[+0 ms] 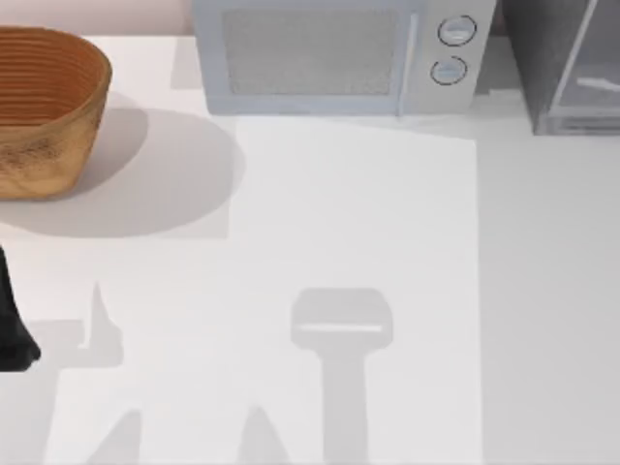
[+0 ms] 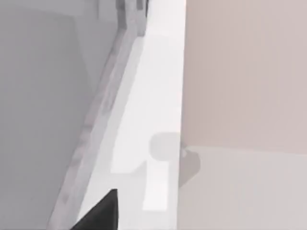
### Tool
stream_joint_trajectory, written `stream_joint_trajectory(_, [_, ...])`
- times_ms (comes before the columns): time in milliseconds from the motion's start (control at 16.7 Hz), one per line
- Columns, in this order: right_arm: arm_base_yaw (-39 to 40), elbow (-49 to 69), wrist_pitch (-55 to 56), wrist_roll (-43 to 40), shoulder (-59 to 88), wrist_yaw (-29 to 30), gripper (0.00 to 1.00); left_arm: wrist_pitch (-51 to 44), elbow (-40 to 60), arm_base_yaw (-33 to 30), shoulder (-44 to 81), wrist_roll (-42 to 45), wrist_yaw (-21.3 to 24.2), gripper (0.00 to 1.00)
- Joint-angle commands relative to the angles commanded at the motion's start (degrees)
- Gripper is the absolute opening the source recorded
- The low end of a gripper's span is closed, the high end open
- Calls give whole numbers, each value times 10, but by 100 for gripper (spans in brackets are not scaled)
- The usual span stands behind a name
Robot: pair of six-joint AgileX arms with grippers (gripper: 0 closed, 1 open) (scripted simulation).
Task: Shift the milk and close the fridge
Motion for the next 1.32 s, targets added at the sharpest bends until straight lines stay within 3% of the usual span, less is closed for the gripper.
stream_joint_trajectory(300, [49,-25,109,112,-8,26,100,0,0,0,0,0,0,100])
stream_joint_trajectory(720, [53,-28,116,121,-9,32,100,0,0,0,0,0,0,100])
stream_joint_trajectory(1320, [287,-100,206,269,-61,208,100,0,0,0,0,0,0,100])
